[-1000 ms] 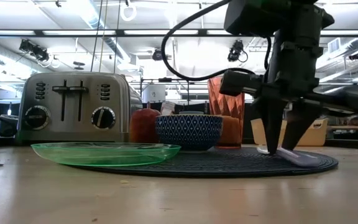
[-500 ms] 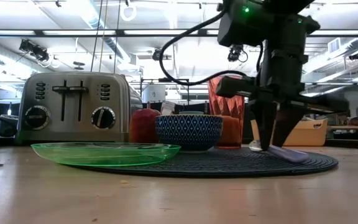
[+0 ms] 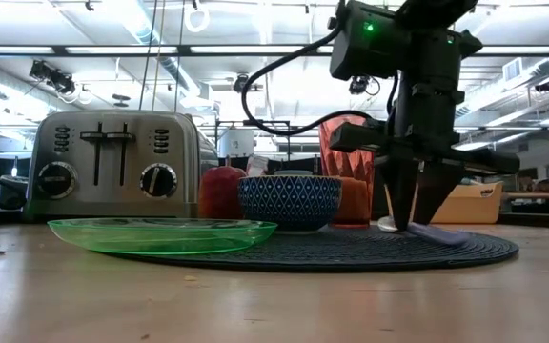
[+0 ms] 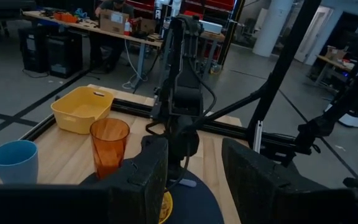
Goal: Arrange a breakfast setting
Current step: Put the violet spoon from the cup to the right side of the yellow bowl on the placemat, then put the toasted bread from the toaster on top of the transparent green plate on the placemat
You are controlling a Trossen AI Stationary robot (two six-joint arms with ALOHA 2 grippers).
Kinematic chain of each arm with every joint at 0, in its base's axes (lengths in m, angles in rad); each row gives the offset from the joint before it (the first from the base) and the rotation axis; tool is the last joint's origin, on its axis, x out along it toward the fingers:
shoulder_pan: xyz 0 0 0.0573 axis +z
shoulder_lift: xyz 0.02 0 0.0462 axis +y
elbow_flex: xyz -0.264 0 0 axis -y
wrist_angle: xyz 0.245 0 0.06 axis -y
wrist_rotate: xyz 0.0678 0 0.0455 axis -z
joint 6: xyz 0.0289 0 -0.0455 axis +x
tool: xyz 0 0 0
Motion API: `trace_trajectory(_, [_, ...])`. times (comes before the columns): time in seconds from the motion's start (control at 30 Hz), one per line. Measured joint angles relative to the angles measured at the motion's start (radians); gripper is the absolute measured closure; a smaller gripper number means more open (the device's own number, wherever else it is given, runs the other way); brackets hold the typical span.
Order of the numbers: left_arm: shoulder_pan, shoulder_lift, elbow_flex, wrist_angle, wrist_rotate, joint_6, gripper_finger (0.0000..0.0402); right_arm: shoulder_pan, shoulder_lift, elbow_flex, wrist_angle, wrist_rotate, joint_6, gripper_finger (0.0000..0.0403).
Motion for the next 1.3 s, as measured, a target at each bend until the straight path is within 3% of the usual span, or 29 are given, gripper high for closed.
trace_trajectory(0.23, [0.001, 0.002, 0.000, -0.001, -0.092, -0.026, 0.0238, -0.004, -0.021, 0.000, -0.006, 0.019, -0.015, 0.0297])
trace_trajectory(0.4, [0.015, 0.002, 0.000, -0.003, -0.120, -0.051, 0.0211, -0.002, -0.101, 0.000, -0.051, 0.019, -0.048, 0.0270])
trace_trajectory(0.63, [0.227, 0.045, 0.000, -0.140, -0.152, -0.181, 0.0162, 0.072, -0.317, 0.061, -0.074, 0.171, -0.145, 0.0257])
trace_trajectory(0.93, [0.570, 0.335, 0.000, -0.103, -0.124, -0.280, 0.0159, 0.104, -0.453, 0.193, -0.078, 0.332, -0.299, 0.0258])
trace_trajectory(1.13, [0.687, 0.530, 0.037, -0.135, -0.167, -0.400, 0.0169, 0.115, -0.483, 0.232, -0.078, 0.335, -0.360, 0.0258])
trace_trajectory(1.3, [0.740, 0.614, 0.060, -0.132, -0.173, -0.432, 0.0191, 0.120, -0.498, 0.232, -0.109, 0.299, -0.378, 0.0258])
